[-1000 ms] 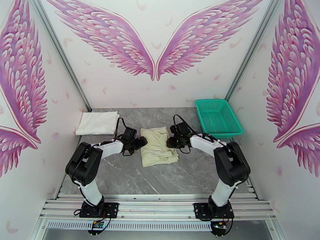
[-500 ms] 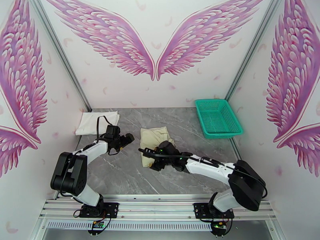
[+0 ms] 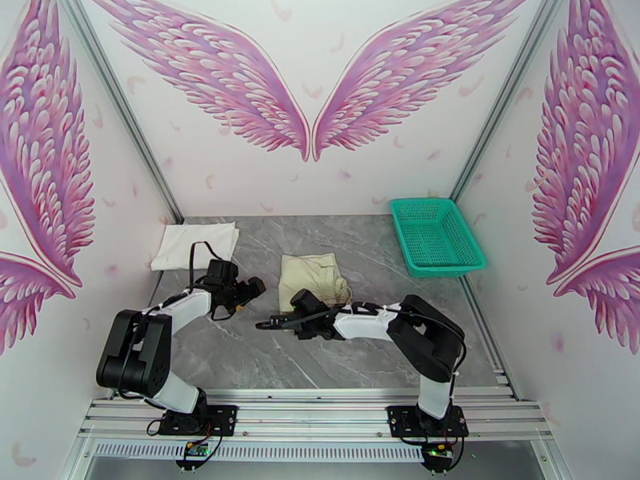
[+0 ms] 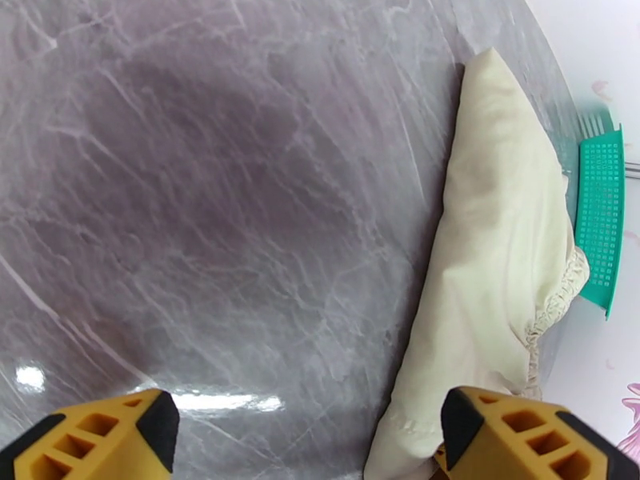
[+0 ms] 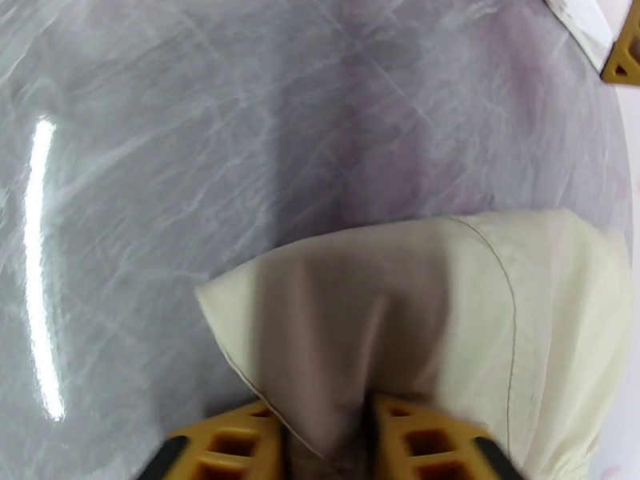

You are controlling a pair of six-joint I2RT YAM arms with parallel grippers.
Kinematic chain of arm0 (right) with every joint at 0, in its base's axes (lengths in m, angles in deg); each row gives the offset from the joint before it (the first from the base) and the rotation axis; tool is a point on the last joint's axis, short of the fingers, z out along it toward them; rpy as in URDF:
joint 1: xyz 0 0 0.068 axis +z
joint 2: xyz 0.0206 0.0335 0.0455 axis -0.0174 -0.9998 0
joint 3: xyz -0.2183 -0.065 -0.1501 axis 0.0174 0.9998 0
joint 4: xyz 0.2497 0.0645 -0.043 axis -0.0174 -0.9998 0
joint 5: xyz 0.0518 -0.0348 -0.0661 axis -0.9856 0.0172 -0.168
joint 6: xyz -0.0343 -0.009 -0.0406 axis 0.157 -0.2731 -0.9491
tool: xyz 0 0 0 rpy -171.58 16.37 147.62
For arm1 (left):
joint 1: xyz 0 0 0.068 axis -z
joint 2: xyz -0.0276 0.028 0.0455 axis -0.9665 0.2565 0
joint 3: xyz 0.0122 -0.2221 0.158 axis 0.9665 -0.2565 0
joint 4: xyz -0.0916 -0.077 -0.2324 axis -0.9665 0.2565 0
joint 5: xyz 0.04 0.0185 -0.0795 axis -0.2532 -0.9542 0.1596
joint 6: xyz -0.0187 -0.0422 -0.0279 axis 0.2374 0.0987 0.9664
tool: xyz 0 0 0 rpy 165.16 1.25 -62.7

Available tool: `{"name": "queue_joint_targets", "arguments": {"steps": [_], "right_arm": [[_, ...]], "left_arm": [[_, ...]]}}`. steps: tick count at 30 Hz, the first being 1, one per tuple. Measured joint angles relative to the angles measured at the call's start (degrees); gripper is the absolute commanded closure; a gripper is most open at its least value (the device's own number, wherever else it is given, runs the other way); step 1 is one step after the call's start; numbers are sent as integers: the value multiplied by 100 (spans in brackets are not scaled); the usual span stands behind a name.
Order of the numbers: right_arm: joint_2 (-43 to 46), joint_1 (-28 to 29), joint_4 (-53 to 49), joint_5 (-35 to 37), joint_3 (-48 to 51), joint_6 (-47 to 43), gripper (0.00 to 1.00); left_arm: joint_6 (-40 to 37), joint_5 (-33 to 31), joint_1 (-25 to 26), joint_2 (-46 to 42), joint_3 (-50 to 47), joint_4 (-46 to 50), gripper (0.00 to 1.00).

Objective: Fold and stack the mixed laundry pile

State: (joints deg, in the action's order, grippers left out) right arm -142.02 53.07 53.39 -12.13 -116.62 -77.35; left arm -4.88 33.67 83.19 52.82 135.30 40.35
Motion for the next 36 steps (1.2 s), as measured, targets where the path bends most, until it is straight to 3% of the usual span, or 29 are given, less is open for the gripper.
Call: {"name": "queue_joint_targets", "arguments": {"steps": [2,7,14,16,17,18,21,23,25,29,36], "right_arm": [[28,-22,151,-2,42,118,100],[560,-105,800,-111,643,492,100],[922,-188,1368,-275,861,911,100],[922,-188,1410,-339,861,970,100],[922,-188,1427,-363,861,1008,100],[922,-188,1434,-378,861,1034,100],[931,-190,1473,-380,887,1121,79],[984,-195,1488,-398,938,1213,57],[1084,-195,1475,-431,970,1292,47],[1561,-273,1366,-487,1038,1519,44],[2557,-929,1169,-520,1169,1982,44]], "left_arm": [[66,33,31,-2,-37,-98,5],[621,138,356,17,-168,-627,1],[1641,37,1357,610,-70,-1565,1],[1869,28,1502,933,188,-1818,14],[1943,9,1569,1115,313,-1912,30],[2026,-2,1609,1248,411,-1991,53],[2041,-52,1655,1519,719,-1919,99],[1969,-68,1593,1648,984,-1773,100],[1816,-72,1488,1729,1207,-1705,100],[1252,-168,1069,1751,1742,-1123,100],[-789,-710,90,1888,3805,955,100]]}}
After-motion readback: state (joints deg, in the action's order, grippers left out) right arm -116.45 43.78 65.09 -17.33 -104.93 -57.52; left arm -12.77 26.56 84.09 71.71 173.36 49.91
